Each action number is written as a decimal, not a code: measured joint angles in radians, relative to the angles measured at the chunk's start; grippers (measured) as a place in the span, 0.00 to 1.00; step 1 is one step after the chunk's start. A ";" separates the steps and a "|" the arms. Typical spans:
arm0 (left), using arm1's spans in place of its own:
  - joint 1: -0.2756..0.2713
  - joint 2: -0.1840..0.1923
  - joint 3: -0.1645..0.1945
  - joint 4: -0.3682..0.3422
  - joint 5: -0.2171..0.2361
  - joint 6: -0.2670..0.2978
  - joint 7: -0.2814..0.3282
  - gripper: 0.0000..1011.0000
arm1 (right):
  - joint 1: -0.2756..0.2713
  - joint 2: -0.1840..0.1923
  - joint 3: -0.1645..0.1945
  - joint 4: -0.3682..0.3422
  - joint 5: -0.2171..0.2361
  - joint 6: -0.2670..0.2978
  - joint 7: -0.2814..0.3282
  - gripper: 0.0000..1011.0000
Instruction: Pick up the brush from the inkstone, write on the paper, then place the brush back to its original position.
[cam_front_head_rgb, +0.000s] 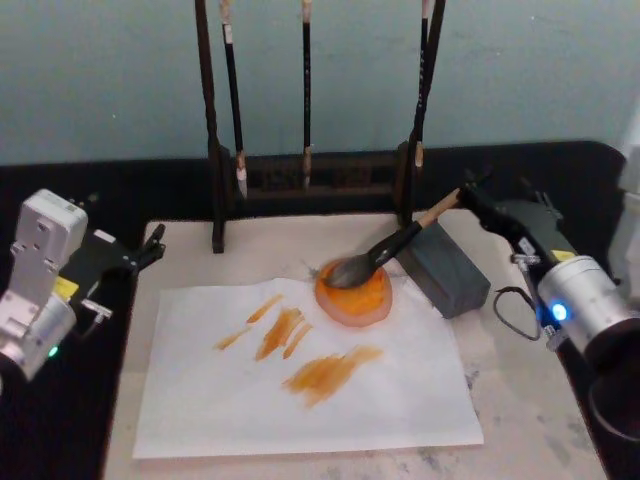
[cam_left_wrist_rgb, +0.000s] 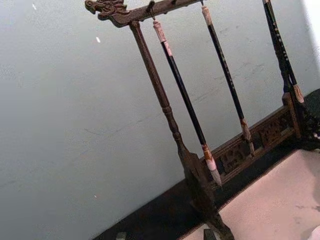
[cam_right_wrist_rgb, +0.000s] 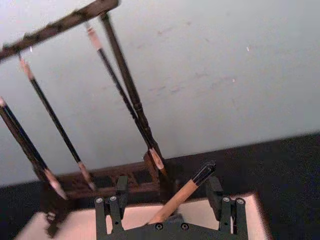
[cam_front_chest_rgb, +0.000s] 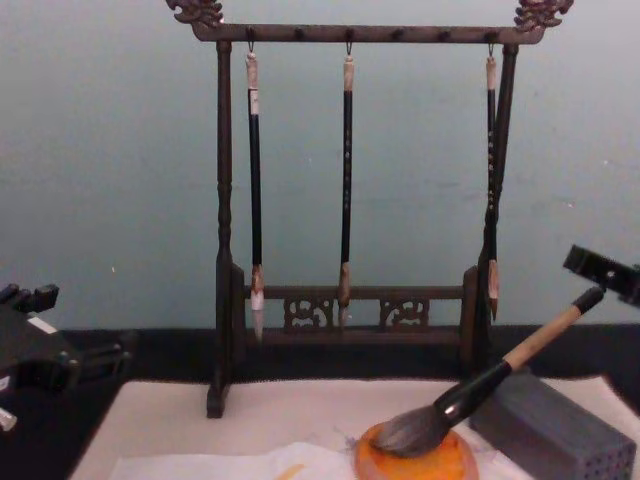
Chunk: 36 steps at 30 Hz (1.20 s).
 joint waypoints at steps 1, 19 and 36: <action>0.000 0.000 0.000 0.000 0.000 0.000 0.000 0.99 | 0.003 0.000 -0.009 0.000 -0.028 -0.004 -0.015 0.99; 0.000 0.000 0.000 0.000 0.000 0.000 0.000 0.99 | 0.069 -0.048 -0.107 0.167 -0.350 -0.037 -0.119 0.99; 0.000 0.000 0.000 0.000 0.000 0.000 0.000 0.99 | 0.071 -0.078 -0.098 0.222 -0.399 -0.057 -0.099 0.99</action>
